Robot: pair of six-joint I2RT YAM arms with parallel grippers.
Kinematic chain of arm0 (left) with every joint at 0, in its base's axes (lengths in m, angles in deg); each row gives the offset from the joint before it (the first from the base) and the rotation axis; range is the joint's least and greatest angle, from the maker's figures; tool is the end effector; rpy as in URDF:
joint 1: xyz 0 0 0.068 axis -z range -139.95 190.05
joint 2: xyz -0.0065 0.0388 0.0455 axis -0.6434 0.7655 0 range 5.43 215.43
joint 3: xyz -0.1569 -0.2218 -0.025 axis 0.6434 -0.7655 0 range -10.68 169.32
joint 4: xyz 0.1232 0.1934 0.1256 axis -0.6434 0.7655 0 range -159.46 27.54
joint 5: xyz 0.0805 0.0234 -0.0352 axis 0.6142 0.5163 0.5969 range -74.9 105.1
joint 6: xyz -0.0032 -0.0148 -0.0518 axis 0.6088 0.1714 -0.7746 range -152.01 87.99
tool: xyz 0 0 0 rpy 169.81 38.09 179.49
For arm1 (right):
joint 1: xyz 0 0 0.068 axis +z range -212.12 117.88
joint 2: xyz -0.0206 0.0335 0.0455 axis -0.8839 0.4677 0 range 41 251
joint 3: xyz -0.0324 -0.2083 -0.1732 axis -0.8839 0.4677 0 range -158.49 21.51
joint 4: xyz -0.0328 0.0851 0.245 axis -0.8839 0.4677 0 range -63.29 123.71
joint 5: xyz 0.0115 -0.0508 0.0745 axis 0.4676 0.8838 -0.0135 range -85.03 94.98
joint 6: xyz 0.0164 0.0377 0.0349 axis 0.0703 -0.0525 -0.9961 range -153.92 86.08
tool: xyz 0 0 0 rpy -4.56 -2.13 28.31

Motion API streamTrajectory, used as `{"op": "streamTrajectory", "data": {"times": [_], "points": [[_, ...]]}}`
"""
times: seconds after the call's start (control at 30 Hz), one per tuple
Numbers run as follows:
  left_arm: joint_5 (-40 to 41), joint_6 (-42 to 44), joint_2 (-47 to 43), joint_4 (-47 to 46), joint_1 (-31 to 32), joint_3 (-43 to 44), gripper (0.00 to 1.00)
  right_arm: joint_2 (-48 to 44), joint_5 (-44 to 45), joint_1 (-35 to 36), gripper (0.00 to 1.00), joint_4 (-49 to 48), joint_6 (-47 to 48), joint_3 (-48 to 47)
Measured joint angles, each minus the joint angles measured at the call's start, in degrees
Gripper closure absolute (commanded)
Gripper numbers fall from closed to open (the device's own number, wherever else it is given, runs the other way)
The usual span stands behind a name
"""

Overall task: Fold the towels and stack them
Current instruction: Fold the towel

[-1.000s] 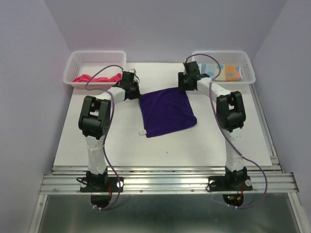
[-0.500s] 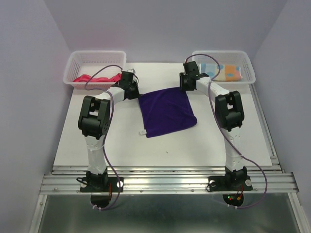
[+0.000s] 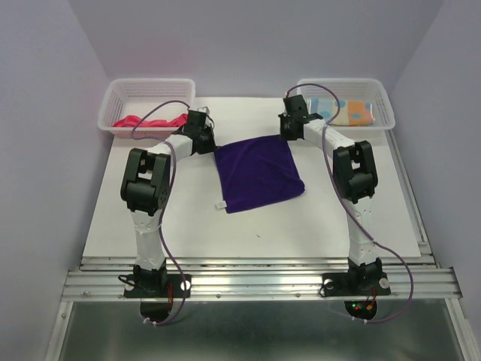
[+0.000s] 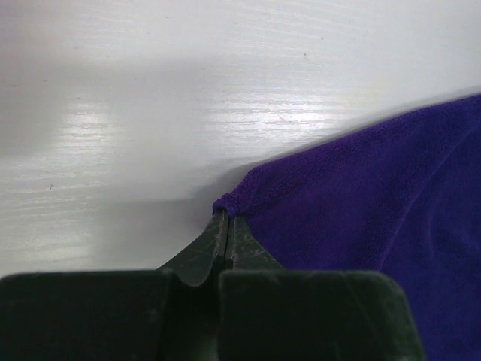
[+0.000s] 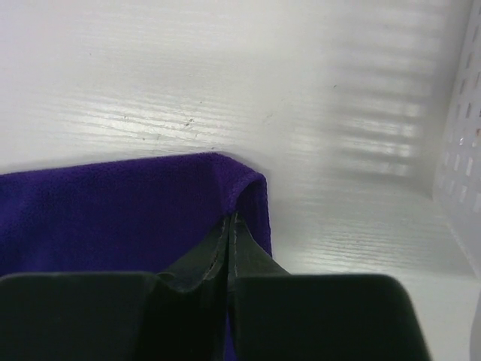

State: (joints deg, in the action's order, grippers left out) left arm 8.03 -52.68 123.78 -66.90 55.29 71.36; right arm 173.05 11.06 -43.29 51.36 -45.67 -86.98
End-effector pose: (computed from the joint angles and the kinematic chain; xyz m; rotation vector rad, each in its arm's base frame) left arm 0.4460 -0.1261 0.1804 -0.0408 2.2864 -0.4713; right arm 0.4917 0.1637 0.1851 -0.0999 2.4072 0.1188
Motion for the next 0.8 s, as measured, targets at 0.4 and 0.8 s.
{"op": "streamTrajectory", "data": {"times": [0.4, 0.8], "points": [[0.0, 0.7, -1.0, 0.8, -2.1, 0.0, 1.00, 0.0, 3.0, -0.1, 0.99, -1.7, 0.2, 0.0], [-5.2, 1.5, -8.7, -4.2, -2.2, -6.9, 1.00, -4.0, 1.2, -0.1, 0.99, -4.1, 0.7, 3.0]]}}
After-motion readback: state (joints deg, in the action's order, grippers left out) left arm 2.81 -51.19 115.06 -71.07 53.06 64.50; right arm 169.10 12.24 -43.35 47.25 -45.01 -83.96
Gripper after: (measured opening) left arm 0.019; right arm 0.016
